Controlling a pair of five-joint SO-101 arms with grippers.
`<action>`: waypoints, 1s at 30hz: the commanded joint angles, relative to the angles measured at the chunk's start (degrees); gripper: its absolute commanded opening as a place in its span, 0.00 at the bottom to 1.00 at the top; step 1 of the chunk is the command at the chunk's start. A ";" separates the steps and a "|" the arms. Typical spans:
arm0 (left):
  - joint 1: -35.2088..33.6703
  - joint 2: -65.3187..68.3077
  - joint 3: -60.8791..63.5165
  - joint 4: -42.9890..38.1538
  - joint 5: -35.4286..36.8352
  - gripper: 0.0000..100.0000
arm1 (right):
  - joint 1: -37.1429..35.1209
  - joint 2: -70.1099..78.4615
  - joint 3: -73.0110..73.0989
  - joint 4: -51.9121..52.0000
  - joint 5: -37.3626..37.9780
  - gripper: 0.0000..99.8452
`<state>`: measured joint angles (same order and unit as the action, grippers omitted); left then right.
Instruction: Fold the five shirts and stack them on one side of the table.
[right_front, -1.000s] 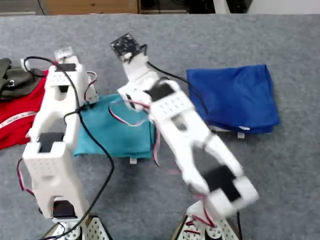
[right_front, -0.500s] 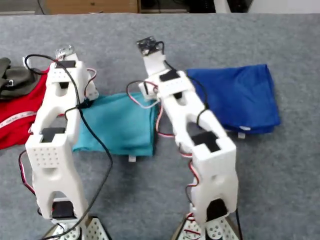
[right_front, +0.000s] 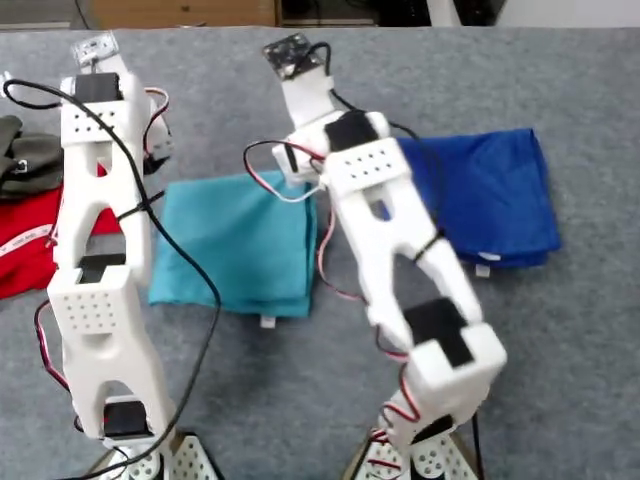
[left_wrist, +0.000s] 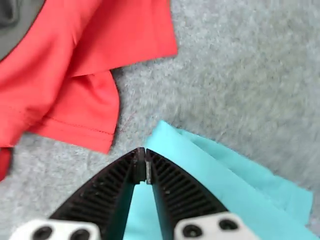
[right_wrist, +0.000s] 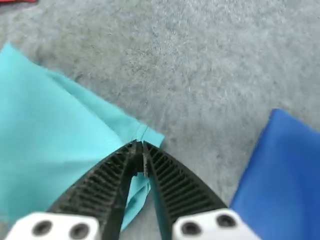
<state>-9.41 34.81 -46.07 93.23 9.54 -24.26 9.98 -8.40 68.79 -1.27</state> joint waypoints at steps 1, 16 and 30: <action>0.00 -1.19 -4.40 2.90 -4.40 0.02 | -0.48 -7.43 -3.12 7.38 0.35 0.00; -0.35 -1.27 -5.36 7.56 -9.14 0.02 | -7.16 -23.78 8.40 22.95 0.26 0.00; -2.46 -23.52 22.77 -2.90 -12.75 0.02 | -9.63 -33.63 28.53 9.32 -0.18 0.00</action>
<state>-11.25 17.85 -31.65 95.69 -2.68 -33.23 -21.49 20.09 79.25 -1.27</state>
